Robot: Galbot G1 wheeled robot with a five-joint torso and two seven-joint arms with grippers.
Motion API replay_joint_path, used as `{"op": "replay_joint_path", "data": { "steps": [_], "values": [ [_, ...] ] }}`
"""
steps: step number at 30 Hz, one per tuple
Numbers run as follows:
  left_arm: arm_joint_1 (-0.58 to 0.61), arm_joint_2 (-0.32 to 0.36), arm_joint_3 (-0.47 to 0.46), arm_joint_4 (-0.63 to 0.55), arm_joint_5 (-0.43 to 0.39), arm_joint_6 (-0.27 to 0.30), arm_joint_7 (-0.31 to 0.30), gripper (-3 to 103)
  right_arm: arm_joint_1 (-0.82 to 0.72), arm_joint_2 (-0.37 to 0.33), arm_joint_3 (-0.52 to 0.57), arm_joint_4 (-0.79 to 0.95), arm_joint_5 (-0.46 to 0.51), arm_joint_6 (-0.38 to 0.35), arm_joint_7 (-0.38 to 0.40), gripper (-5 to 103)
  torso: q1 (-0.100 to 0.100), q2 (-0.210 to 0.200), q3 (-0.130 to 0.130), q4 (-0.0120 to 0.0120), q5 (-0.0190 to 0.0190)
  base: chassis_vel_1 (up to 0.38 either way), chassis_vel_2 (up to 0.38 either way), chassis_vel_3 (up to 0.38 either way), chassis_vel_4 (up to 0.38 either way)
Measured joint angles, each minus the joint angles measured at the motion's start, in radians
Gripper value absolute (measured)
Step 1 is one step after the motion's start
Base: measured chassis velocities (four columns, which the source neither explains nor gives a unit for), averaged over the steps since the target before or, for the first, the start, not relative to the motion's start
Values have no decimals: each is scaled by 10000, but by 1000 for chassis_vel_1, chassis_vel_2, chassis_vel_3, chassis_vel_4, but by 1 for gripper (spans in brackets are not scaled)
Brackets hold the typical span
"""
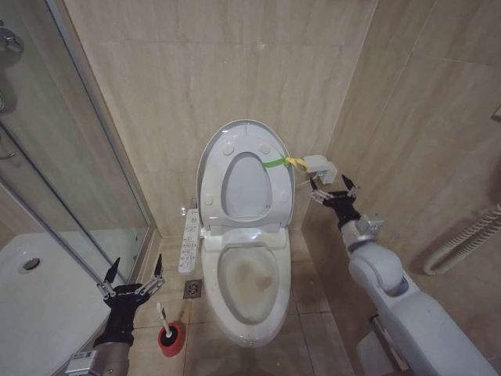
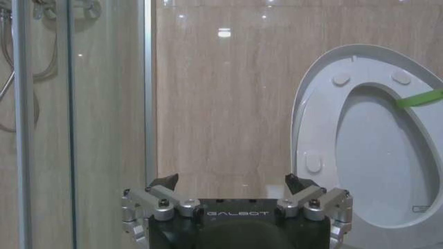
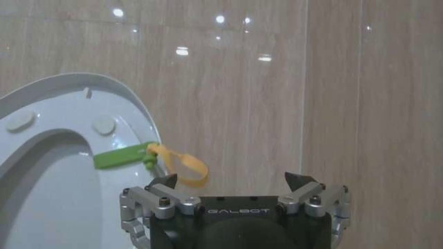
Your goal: Open the toilet lid, clean the toilet bowl with a toilet brush, close the toilet lid, and flush.
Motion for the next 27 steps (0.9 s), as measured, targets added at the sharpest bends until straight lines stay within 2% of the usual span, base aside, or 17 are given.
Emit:
{"op": "replay_joint_path", "data": {
  "steps": [5,10,15,21,27],
  "values": [
    [0,0,0,0,0,0,0,100,-782,315,147,578,-164,-138,648,100,0,0,0,2,0,0,0,0,0],
    [0,0,0,0,0,0,0,100,-1410,426,336,727,-433,-99,823,100,0,0,0,2,0,0,0,0,0],
    [0,0,0,0,0,0,0,100,-2056,618,601,848,-681,3,859,100,0,0,0,2,-1,0,0,0,0],
    [0,0,0,1,0,0,0,100,-2869,1163,1061,935,-1073,267,806,100,1,0,0,1,0,0,0,0,0],
    [0,0,0,0,0,0,0,100,-3792,1877,1515,1133,-1724,799,404,100,1,0,0,1,0,0,0,0,0]
  ]
}}
